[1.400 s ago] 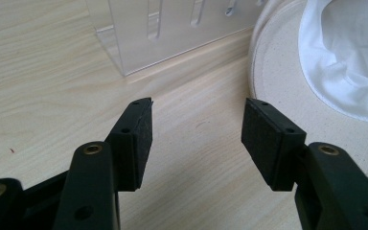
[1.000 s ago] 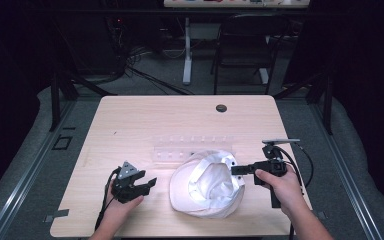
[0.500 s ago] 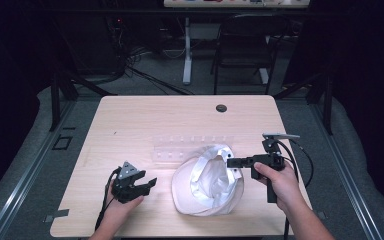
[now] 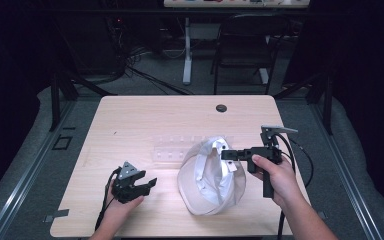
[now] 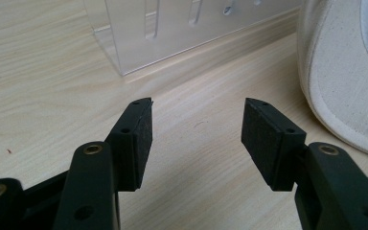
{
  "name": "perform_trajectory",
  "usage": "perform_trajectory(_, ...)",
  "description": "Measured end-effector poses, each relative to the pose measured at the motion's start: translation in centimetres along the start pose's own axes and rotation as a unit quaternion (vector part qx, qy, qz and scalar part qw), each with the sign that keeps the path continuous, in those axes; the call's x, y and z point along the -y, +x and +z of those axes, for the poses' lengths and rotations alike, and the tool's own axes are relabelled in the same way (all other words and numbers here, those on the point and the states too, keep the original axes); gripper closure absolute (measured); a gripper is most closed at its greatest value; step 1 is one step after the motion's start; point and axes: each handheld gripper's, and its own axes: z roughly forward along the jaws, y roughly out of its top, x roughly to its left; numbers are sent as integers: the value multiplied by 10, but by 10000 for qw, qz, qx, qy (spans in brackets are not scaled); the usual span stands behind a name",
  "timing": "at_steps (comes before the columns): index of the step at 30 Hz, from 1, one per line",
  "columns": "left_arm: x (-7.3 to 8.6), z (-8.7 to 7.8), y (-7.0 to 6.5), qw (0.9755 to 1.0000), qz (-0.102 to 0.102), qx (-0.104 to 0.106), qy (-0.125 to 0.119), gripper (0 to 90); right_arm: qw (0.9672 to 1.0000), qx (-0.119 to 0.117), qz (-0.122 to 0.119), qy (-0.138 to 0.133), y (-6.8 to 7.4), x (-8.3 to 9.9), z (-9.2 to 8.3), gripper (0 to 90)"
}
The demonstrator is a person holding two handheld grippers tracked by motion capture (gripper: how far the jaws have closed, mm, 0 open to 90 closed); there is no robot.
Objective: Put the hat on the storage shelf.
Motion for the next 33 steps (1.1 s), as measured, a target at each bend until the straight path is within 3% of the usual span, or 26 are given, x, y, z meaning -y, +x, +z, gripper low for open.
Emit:
perform_trajectory(9,0,0,-1,10000,2,-47,1,450,9998,-187,-75,-78,15,-3,-3,817)
perform_trajectory(33,0,0,-1,10000,7,2,-10,450,9979,-278,-200,-547,44,-23,-12,816)
